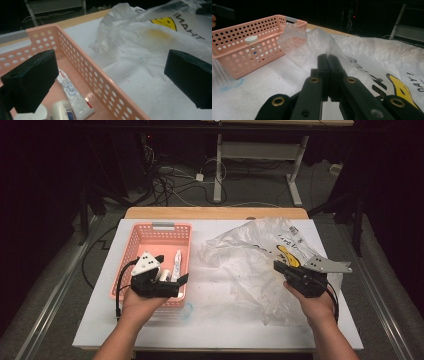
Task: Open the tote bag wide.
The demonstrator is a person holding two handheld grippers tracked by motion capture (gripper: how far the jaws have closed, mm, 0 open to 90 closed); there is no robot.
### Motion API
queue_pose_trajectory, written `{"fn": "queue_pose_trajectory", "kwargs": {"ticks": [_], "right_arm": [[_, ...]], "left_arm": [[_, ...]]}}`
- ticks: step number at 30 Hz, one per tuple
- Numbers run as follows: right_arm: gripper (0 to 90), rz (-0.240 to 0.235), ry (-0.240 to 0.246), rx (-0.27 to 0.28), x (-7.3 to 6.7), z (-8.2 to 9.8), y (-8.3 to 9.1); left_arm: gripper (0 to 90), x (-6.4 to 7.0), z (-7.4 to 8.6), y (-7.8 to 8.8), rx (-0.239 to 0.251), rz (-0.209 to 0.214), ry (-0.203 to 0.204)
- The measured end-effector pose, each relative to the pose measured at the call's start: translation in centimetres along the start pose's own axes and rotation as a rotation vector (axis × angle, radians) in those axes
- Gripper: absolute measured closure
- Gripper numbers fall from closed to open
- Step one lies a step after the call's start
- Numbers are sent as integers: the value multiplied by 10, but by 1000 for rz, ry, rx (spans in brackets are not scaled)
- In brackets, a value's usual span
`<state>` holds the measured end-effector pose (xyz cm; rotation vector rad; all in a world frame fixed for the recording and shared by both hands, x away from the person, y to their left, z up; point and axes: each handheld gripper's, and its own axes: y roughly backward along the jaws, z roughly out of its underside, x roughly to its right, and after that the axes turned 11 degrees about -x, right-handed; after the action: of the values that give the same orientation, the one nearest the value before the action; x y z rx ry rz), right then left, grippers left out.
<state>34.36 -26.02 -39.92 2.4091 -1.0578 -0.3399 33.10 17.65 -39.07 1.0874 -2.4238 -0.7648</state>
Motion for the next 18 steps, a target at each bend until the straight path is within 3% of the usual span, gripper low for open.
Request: {"fn": "queue_pose_trajectory", "kwargs": {"ticks": [6,18], "right_arm": [[900,-6,-6,-4,0,1,-1],[900,1,-4,-8,1,2,0]], "left_arm": [[0,-24,-19,-12,-30,-25,67],[145,-66,-40,-56,-189,-47,170]]}}
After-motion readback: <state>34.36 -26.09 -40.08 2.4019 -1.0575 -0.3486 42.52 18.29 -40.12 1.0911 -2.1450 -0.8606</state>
